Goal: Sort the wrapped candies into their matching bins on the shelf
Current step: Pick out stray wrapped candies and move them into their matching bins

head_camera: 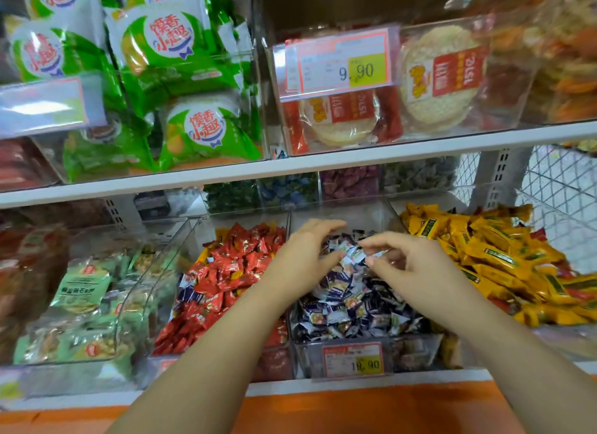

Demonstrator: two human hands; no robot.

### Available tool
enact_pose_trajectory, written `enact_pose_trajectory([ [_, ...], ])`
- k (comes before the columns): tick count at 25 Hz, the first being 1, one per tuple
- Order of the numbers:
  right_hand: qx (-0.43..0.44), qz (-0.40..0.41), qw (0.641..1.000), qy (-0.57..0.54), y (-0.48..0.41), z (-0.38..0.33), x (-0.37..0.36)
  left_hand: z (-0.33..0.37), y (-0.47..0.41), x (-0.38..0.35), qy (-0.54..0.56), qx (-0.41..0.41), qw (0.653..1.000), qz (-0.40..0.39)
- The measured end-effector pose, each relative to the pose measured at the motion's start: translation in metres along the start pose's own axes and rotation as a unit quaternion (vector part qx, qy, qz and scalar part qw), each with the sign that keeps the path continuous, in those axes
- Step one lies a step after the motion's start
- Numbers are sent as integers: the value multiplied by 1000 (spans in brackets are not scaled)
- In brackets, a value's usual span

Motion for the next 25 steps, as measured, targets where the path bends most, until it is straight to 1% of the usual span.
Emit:
enact_pose_trajectory([
  [3, 7, -6, 1000, 9, 1, -5, -9, -6, 20, 24, 4, 8, 999, 33],
  [6, 16, -35, 999, 10, 4, -19, -30, -21, 58, 57, 23, 45, 995, 85],
  [8, 29, -62, 998, 5, 7, -35, -52, -38, 90, 81, 41, 72, 987, 139],
  [13, 83, -93, 992, -10, 13, -82, -107, -90, 163, 117, 16, 145, 959, 244],
  [15, 113, -103, 988, -16, 15, -99, -126, -108, 182, 121, 1, 170, 948, 271],
  [16, 125, -120, 985, -10, 16, -107, -136, -116, 189, 123, -3, 177, 946, 272],
  [18, 146, -168, 975, 27, 14, -120, -162, -127, 197, 124, -15, 181, 950, 253],
  [20, 184, -206, 955, 105, 7, -131, -193, -134, 200, 124, -23, 174, 958, 227],
  [22, 223, -239, 925, 195, -2, -139, -222, -138, 198, 123, -20, 164, 964, 207],
  [25, 246, -274, 871, 326, -9, -136, -241, -145, 197, 123, -14, 169, 965, 202],
])
Point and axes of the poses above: each hand's wrist, its own y-axis away from the middle knuckle, its own x-axis out of the back of the hand, z = x × y, the point moved 5 cm from there along -y, towards the middle knuckle, and after that the axes turned 12 degrees about -x, right-handed, at the moved point
